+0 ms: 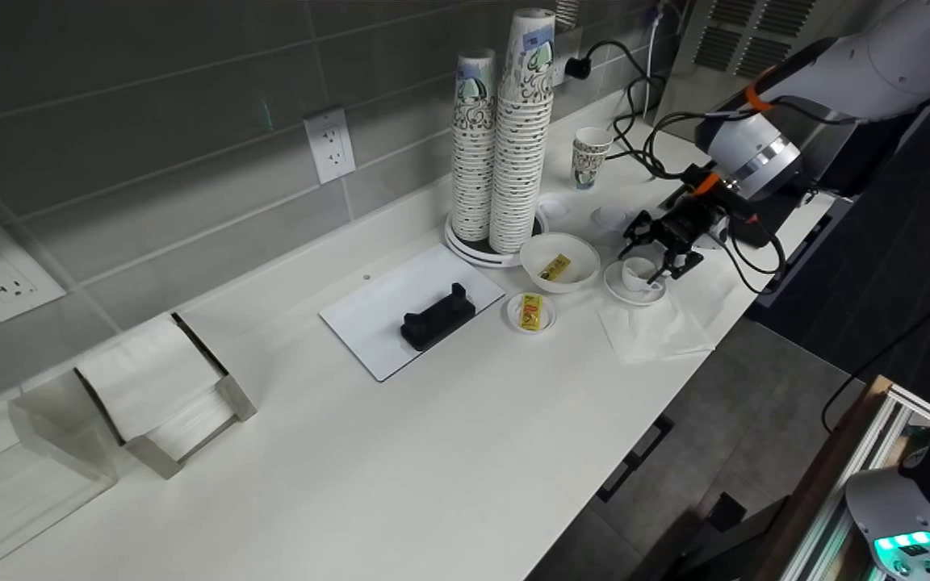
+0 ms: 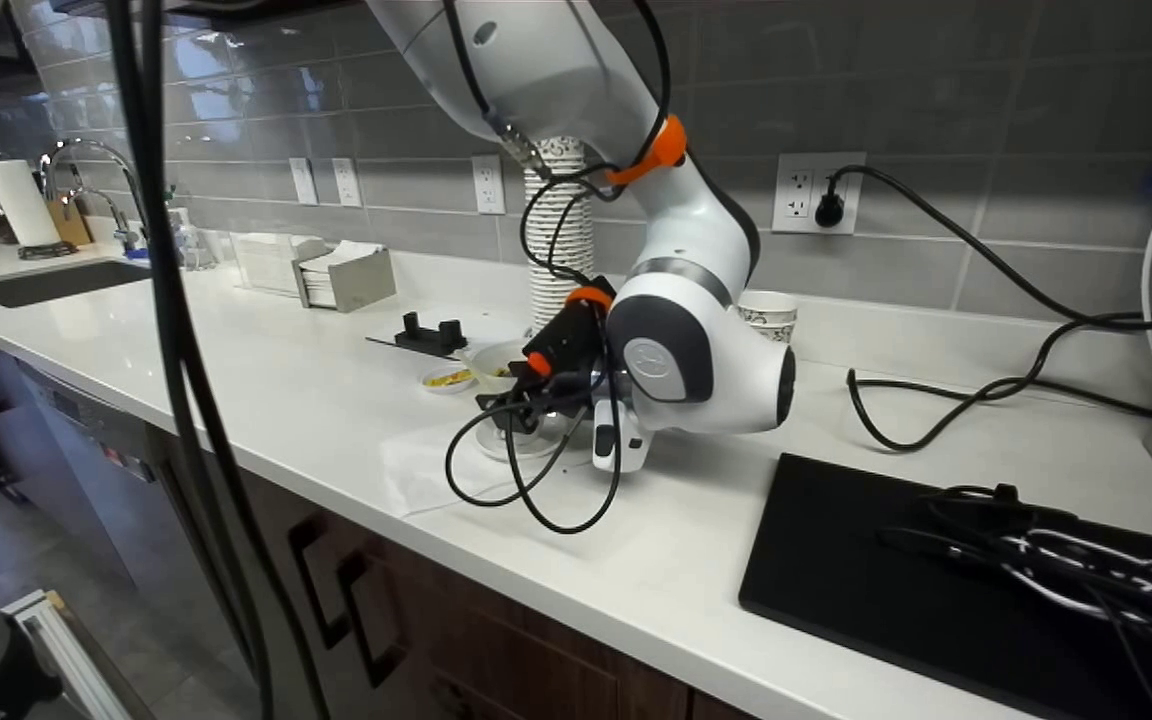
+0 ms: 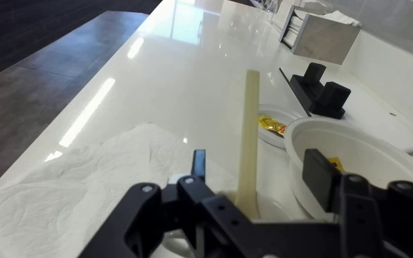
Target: Remove the spoon from the serviette and put it in the tea cup
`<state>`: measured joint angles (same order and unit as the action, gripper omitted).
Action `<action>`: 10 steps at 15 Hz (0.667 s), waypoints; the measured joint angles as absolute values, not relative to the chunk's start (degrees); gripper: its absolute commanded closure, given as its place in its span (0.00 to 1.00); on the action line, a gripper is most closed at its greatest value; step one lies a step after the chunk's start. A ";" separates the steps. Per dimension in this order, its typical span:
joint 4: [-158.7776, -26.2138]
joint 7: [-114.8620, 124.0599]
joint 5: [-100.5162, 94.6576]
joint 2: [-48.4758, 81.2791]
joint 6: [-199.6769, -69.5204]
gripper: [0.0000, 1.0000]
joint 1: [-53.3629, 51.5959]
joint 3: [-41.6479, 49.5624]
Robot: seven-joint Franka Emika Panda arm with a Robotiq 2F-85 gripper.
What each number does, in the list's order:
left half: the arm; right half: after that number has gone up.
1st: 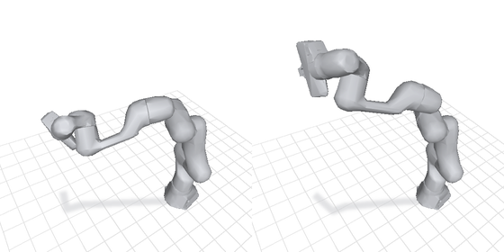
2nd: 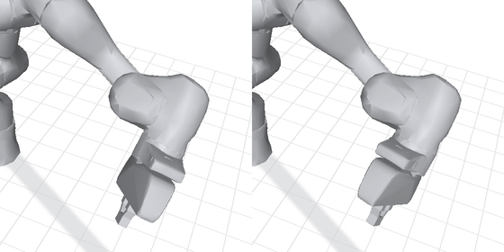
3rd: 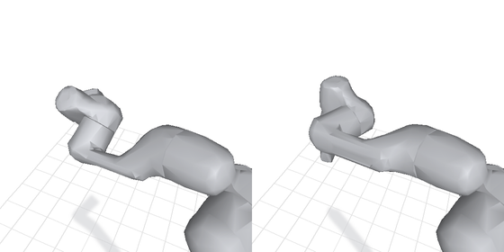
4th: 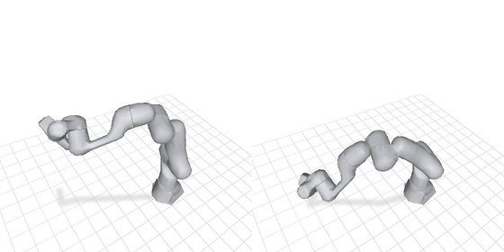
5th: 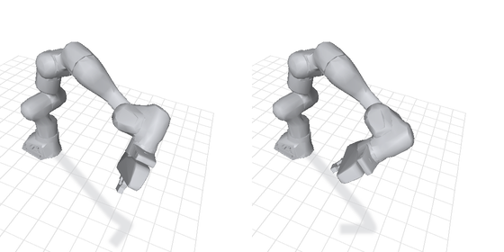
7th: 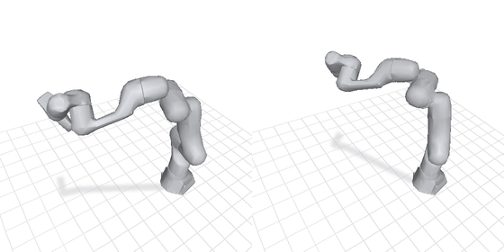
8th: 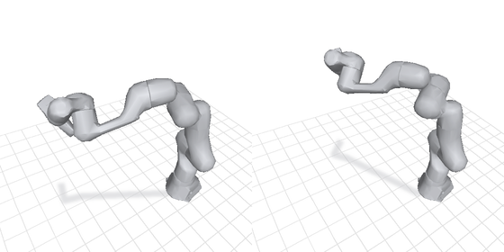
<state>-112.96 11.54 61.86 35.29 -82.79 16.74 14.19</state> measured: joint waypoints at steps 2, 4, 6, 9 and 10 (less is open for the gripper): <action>-112.97 11.57 61.84 34.83 -82.79 0.05 16.26 14.18; -113.36 12.66 61.78 33.62 -82.79 0.00 15.39 14.19; -114.42 14.20 61.42 31.69 -82.90 0.00 14.20 14.26; -117.66 17.91 58.40 27.27 -83.15 0.00 11.76 14.34; -119.17 19.90 56.70 25.51 -83.63 0.00 10.69 14.43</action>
